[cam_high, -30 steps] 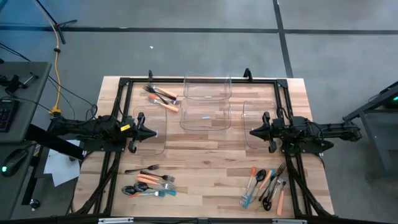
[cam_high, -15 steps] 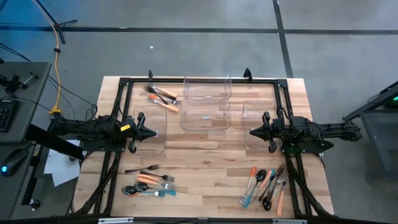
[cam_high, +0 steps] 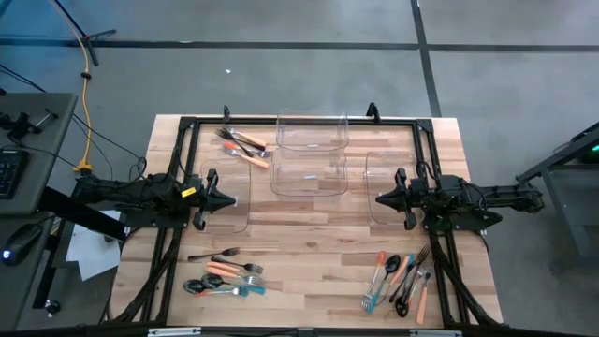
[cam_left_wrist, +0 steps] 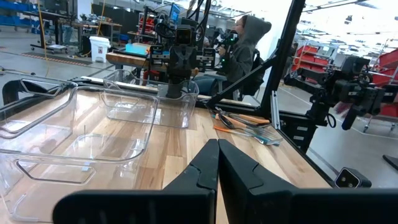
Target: Sort silverware by color (type)
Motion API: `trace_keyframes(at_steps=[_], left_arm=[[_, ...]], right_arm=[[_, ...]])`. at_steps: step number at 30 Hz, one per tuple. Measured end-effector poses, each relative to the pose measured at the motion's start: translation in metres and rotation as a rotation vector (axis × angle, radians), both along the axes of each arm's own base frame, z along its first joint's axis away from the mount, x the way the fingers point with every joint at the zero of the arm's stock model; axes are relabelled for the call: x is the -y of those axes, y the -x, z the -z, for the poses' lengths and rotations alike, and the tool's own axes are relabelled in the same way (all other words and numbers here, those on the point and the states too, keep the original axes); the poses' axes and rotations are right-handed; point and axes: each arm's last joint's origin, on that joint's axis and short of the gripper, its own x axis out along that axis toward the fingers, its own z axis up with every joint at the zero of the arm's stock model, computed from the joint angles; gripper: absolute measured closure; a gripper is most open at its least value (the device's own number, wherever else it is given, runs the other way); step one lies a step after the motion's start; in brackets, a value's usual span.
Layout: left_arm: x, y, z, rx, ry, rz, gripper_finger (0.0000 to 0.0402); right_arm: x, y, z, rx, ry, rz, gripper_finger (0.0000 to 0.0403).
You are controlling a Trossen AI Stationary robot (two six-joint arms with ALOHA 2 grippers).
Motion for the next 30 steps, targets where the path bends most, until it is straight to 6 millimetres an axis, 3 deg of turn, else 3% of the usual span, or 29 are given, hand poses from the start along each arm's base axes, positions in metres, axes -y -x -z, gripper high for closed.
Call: trace_keyframes(at_steps=[6,12,16,23,28,30], left_arm=[[0.000,0.000,0.000,0.000,0.000,0.000,0.0401],[0.000,0.000,0.000,-0.001,0.000,0.000,0.0401],[0.000,0.000,0.000,0.000,0.000,0.000,0.0401],[0.000,0.000,0.000,0.000,0.000,0.000,0.0401],[0.000,0.000,0.000,0.000,0.000,0.000,0.0401],[0.000,0.000,0.000,0.000,0.000,0.000,0.0401]], right_arm=[[0.000,0.000,-0.003,0.034,0.006,0.014,0.0402],[0.001,0.008,-0.038,0.393,-0.318,-0.028,0.0402],[0.002,0.017,-0.054,0.576,-0.346,-0.061,0.0402],[0.002,0.017,-0.056,0.584,-0.420,-0.082,0.0402],[0.002,0.014,-0.088,0.582,-0.366,-0.046,0.0402],[0.002,0.005,-0.098,0.507,-0.308,-0.024,0.0402]])
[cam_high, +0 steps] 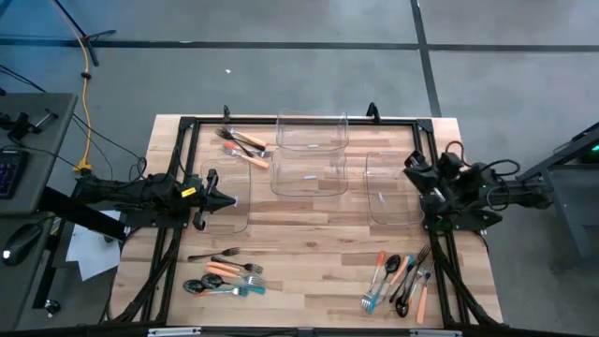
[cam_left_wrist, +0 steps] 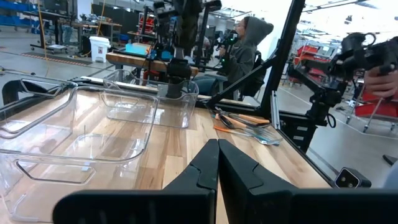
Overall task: Sort silverware by color (type)
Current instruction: Put the orange fork into the bottom right transparent bin
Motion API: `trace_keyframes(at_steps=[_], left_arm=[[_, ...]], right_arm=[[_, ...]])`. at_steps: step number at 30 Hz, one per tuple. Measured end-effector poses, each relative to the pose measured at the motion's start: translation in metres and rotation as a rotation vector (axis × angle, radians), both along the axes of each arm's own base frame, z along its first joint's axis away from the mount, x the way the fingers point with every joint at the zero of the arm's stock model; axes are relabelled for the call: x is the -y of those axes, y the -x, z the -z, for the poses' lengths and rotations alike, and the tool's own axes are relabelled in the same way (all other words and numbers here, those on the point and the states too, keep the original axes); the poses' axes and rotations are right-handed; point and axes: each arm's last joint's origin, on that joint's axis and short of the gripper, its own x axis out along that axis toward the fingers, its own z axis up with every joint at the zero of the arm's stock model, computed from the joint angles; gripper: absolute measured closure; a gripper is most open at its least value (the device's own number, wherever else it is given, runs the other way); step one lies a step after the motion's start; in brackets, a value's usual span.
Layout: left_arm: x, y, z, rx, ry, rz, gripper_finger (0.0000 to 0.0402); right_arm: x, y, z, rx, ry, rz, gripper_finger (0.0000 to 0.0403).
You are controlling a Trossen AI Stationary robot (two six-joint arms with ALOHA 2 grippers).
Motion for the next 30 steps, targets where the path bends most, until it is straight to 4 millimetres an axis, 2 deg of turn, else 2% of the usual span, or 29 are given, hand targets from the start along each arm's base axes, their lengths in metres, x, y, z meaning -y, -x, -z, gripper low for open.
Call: trace_keyframes(at_steps=[5,9,15,22,30], left_arm=[[0.000,0.000,0.000,-0.001,0.000,0.000,0.0401],[0.000,0.000,0.000,0.000,0.000,0.000,0.0401],[0.000,0.000,0.000,-0.001,0.000,0.000,0.0401],[0.000,0.000,0.000,-0.001,0.000,0.000,0.0401],[0.000,0.000,0.000,-0.001,0.000,0.000,0.0401]], right_arm=[[-0.003,-0.030,-0.016,-0.211,0.121,-0.001,0.0402],[-0.004,-0.054,-0.016,-0.331,0.137,-0.012,0.0402],[-0.006,-0.079,-0.010,-0.433,0.159,-0.014,0.0402],[-0.004,-0.095,-0.002,-0.506,0.059,0.037,0.0402],[-0.004,-0.099,-0.005,-0.456,-0.026,0.013,0.0402]])
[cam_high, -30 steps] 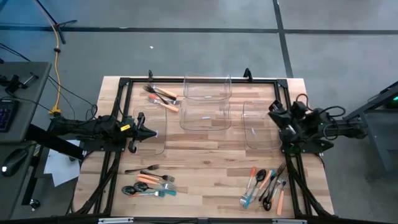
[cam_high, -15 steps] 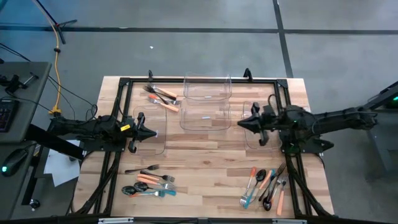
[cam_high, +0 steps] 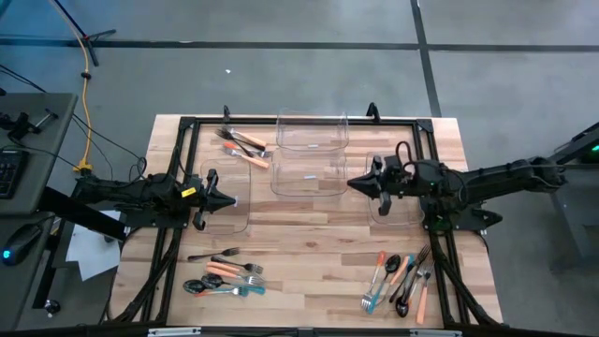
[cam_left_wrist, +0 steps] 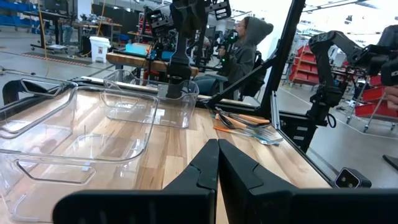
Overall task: Sort silverware by color (type)
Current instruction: Put the orange fork into the bottom right transparent bin
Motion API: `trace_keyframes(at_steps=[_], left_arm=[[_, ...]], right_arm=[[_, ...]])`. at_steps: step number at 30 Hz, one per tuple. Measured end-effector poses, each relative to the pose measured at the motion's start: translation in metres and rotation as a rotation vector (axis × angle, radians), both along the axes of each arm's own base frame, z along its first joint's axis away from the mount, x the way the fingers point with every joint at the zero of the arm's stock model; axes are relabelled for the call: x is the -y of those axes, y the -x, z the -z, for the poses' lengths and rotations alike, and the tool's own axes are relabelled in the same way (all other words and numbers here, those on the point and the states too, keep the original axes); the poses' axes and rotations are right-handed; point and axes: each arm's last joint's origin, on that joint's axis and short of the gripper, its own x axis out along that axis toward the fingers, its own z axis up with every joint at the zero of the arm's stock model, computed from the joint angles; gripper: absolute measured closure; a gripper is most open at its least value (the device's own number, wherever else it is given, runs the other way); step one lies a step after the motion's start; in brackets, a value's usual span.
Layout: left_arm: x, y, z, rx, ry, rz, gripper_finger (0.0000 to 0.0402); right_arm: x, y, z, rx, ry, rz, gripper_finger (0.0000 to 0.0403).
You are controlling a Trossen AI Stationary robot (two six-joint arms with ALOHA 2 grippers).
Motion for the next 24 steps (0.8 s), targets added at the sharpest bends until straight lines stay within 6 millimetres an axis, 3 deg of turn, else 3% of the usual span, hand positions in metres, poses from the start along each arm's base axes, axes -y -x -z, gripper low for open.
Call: trace_keyframes(at_steps=[8,12,18,24], left_arm=[[0.000,0.000,-0.001,0.006,0.005,0.000,0.0401],[0.000,0.000,-0.007,0.065,0.157,-0.003,0.0401],[-0.007,0.004,-0.038,0.339,0.292,-0.171,0.0401],[-0.006,-0.006,-0.076,0.199,0.216,-0.189,0.0401]], right_arm=[[0.000,0.000,-0.001,0.012,0.002,0.000,0.0402],[0.000,0.000,-0.001,0.012,0.002,0.000,0.0402],[0.000,0.000,-0.003,0.032,0.045,0.005,0.0402],[0.001,0.002,-0.013,0.134,0.089,0.017,0.0402]])
